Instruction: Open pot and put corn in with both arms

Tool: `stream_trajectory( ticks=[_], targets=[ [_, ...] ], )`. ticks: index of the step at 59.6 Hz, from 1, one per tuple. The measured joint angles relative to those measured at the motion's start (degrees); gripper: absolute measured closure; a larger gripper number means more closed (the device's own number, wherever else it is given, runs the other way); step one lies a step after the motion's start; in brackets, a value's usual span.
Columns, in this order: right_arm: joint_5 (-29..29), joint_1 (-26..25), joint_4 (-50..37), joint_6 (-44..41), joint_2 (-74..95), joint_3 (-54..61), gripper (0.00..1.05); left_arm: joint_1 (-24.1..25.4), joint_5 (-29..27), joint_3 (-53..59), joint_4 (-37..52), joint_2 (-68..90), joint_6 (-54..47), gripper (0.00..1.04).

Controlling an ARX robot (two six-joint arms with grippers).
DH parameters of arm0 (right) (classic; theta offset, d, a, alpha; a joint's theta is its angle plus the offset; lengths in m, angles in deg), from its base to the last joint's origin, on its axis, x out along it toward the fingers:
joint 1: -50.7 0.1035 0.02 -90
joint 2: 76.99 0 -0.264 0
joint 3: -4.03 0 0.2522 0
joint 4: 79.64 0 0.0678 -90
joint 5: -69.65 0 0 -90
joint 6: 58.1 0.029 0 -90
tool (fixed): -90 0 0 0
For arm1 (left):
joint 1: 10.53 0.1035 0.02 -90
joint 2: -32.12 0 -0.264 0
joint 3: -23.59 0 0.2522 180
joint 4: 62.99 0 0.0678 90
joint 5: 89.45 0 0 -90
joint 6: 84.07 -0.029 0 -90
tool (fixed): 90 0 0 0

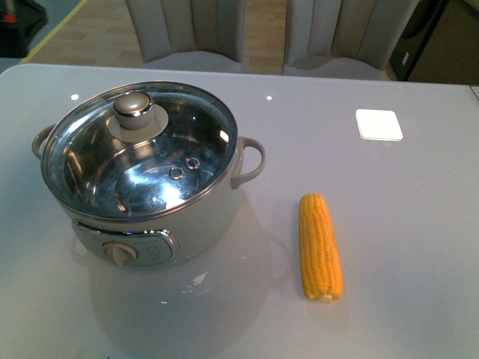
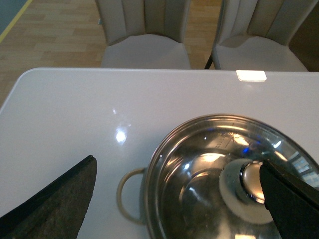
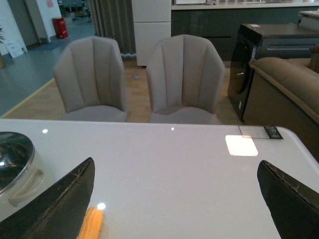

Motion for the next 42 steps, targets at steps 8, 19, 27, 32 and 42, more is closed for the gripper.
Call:
stream_trajectory(
  ticks=[8, 19, 27, 32, 42],
  targets=[
    [0.00, 0.00, 0.00, 0.00, 0.00, 0.00, 0.09, -3.91, -1.22, -4.52, 3.58, 7.30, 0.96, 0.07],
    [0.00, 0.00, 0.00, 0.00, 0.00, 0.00, 0.09, -9.14, -3.30, -6.25, 9.31, 14.67, 0.57, 0.07],
    [0.00, 0.00, 0.00, 0.00, 0.00, 0.00, 0.09, -11.26, -5.42, -6.47, 12.74, 18.67, 1.73, 0.07],
    [0.00, 0.00, 0.00, 0.00, 0.00, 0.00, 0.09, -11.72, -6.95, -6.47, 14.95, 20.57, 2.95, 0.07],
    [0.00, 0.00, 0.00, 0.00, 0.00, 0.00, 0.09, -12.20, -9.20, -6.38, 19.04, 24.37, 4.28, 0.07]
  ],
)
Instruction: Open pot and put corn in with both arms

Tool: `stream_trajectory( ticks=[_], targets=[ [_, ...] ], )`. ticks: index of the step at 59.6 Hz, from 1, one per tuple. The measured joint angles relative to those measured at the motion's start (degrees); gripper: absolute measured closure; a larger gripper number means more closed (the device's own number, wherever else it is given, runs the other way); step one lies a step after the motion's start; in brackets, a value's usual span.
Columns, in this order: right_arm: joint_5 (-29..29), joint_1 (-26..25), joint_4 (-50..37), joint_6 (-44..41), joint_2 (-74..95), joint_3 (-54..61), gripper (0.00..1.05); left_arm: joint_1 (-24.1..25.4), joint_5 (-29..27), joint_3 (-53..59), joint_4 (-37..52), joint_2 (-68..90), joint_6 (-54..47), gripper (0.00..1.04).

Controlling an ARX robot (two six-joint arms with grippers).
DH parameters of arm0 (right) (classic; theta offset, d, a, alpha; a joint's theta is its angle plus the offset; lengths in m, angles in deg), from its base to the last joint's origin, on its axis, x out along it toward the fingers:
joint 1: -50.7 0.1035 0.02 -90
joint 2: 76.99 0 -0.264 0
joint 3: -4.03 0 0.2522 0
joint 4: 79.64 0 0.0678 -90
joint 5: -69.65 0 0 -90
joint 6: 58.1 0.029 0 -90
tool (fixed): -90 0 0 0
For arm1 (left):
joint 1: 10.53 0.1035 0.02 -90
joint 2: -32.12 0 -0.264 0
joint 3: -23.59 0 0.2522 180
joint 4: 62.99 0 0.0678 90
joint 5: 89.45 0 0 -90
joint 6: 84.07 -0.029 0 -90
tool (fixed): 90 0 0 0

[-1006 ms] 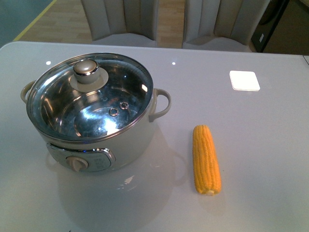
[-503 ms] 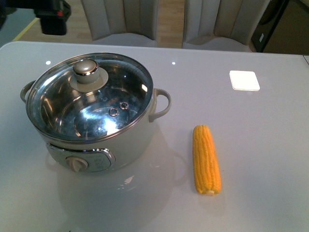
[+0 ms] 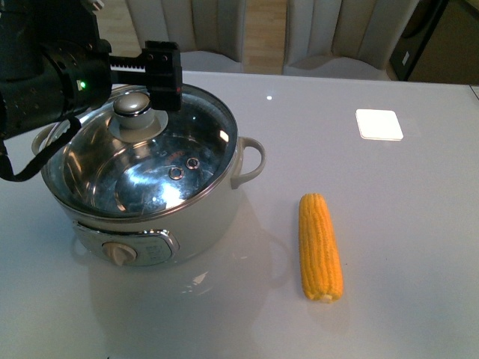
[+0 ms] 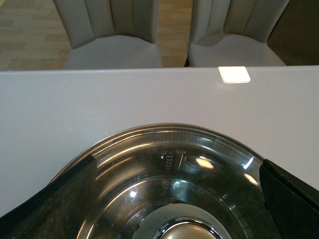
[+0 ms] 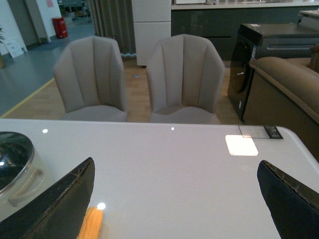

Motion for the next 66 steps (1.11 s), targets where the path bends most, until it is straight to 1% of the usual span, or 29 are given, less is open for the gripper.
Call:
stream_trajectory(
  ticks=[10, 28, 45, 49, 54, 56, 66],
  targets=[
    [0.00, 0.00, 0.00, 0.00, 0.00, 0.00, 0.09, -0.87, -1.38, 0.11, 2.36, 3.52, 0.70, 0.07],
    [0.00, 0.00, 0.00, 0.00, 0.00, 0.00, 0.09, -1.31, -3.69, 0.09, 2.62, 5.75, 1.53, 0.07],
    [0.00, 0.00, 0.00, 0.00, 0.00, 0.00, 0.09, -1.68, -4.33, 0.09, 2.62, 6.38, 2.10, 0.07],
    [0.00, 0.00, 0.00, 0.00, 0.00, 0.00, 0.09, -1.79, -4.33, 0.09, 2.62, 6.43, 2.14, 0.15],
    [0.00, 0.00, 0.00, 0.00, 0.00, 0.00, 0.09, -1.95, -4.57, 0.09, 2.62, 6.43, 2.23, 0.28],
    [0.00, 0.00, 0.00, 0.00, 0.00, 0.00, 0.09, -1.95, -4.57, 0.09, 2.62, 6.43, 2.27, 0.32],
    [0.00, 0.00, 0.00, 0.00, 0.00, 0.00, 0.09, -2.34, -5.40, 0.02, 2.64, 6.40, 2.43, 0.58]
  ],
)
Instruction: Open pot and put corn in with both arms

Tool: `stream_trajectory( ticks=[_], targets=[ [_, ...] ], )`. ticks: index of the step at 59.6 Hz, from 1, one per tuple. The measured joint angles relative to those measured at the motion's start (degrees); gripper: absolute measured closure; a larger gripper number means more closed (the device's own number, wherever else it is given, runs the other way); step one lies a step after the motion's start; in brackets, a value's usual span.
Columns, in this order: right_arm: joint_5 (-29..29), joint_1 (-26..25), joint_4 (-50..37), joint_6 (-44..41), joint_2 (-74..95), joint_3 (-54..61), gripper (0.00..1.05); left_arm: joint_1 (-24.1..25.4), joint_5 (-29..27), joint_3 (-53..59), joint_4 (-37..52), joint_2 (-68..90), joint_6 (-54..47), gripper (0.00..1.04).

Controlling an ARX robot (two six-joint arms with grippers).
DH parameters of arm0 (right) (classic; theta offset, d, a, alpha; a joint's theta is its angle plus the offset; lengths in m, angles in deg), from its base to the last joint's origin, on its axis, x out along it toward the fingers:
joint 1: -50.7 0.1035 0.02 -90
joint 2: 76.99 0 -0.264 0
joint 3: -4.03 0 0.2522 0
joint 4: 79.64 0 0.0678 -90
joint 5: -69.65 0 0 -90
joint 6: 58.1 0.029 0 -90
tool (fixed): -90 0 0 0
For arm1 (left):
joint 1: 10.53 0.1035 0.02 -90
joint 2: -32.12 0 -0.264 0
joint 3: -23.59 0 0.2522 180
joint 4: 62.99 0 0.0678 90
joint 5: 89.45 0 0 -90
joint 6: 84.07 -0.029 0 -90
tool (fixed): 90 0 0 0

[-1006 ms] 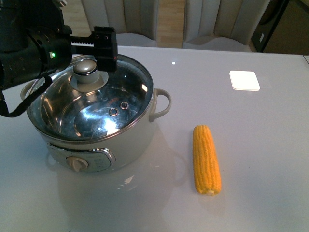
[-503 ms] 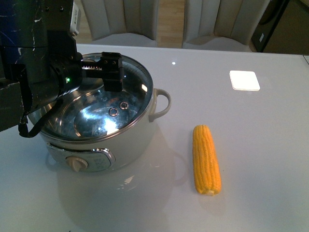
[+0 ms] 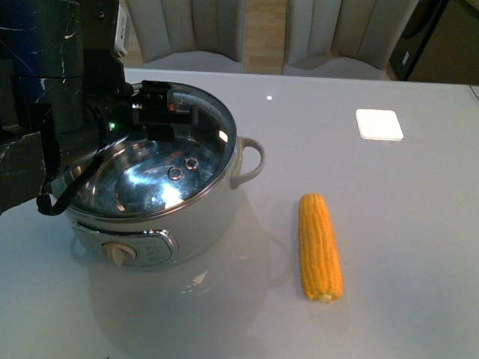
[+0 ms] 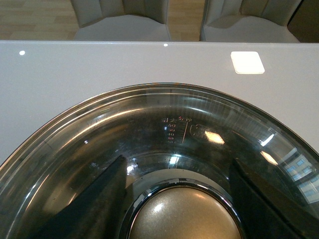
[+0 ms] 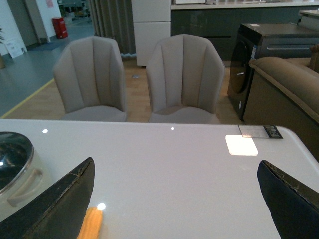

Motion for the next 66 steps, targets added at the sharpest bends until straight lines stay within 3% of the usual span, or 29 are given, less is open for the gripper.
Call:
stream_trajectory(
  ticks=[3, 39, 66],
  targets=[
    [0.00, 0.00, 0.00, 0.00, 0.00, 0.00, 0.09, -0.11, -0.20, -0.02, 0.00, 0.00, -0.20, 0.62],
    [0.00, 0.00, 0.00, 0.00, 0.00, 0.00, 0.09, -0.48, -2.34, -0.20, -1.99, -1.73, -0.61, 0.63],
    [0.00, 0.00, 0.00, 0.00, 0.00, 0.00, 0.09, 2.01, -2.47, -0.81, -7.54, -11.58, -1.44, 0.63]
  ],
)
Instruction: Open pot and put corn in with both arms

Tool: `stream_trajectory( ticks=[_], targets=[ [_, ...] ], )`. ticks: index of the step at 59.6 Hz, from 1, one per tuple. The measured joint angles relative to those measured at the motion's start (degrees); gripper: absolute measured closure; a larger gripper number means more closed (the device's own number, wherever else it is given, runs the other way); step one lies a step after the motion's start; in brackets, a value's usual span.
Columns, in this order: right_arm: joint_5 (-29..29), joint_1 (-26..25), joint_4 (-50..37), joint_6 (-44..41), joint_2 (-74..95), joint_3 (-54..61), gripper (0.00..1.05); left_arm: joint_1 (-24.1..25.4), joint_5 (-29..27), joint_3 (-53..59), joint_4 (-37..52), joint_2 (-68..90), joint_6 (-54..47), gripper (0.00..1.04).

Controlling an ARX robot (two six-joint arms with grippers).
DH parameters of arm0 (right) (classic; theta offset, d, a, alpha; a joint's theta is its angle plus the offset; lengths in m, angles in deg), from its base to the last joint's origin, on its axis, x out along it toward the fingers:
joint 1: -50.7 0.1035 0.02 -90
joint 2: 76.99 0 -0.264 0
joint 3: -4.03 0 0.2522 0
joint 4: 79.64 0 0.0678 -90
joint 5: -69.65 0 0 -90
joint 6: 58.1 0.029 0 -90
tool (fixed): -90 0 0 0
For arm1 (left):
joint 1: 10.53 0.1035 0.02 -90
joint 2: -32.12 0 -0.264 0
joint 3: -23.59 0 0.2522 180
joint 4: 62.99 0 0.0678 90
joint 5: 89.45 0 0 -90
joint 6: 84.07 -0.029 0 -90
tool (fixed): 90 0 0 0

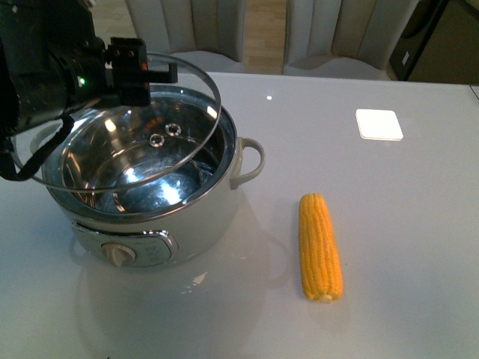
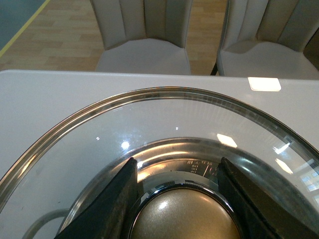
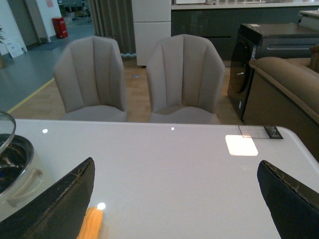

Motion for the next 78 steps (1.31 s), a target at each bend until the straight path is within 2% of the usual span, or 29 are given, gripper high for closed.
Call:
stream_trajectory(
  ticks=[17, 30, 42, 61, 71, 78],
  targets=[
    [0.00, 0.00, 0.00, 0.00, 0.00, 0.00, 0.09, 5.01, 1.92, 0.90, -0.61, -6.71, -0.11, 0.63],
    [0.00, 0.00, 0.00, 0.00, 0.00, 0.00, 0.09, 13.44, 4.66, 7.80, 3.37, -11.23, -2.86, 0.63],
    [0.00, 0.00, 0.00, 0.00, 0.00, 0.00, 0.09, 23.58, 10.03, 14.67, 8.70, -11.08, -6.12, 0.63],
    [0.00, 0.00, 0.00, 0.00, 0.00, 0.00, 0.09, 39.85, 15.72, 15.89, 17.18, -1.55, -8.37, 0.63],
    [0.00, 0.00, 0.00, 0.00, 0.00, 0.00, 0.09, 43.91, 18.40, 14.73, 22.97, 6.51, -10.23, 0.63],
    [0.00, 0.00, 0.00, 0.00, 0.00, 0.00, 0.09, 44.50, 20.59, 12.66, 25.40, 12.15, -10.78, 0.63]
  ],
)
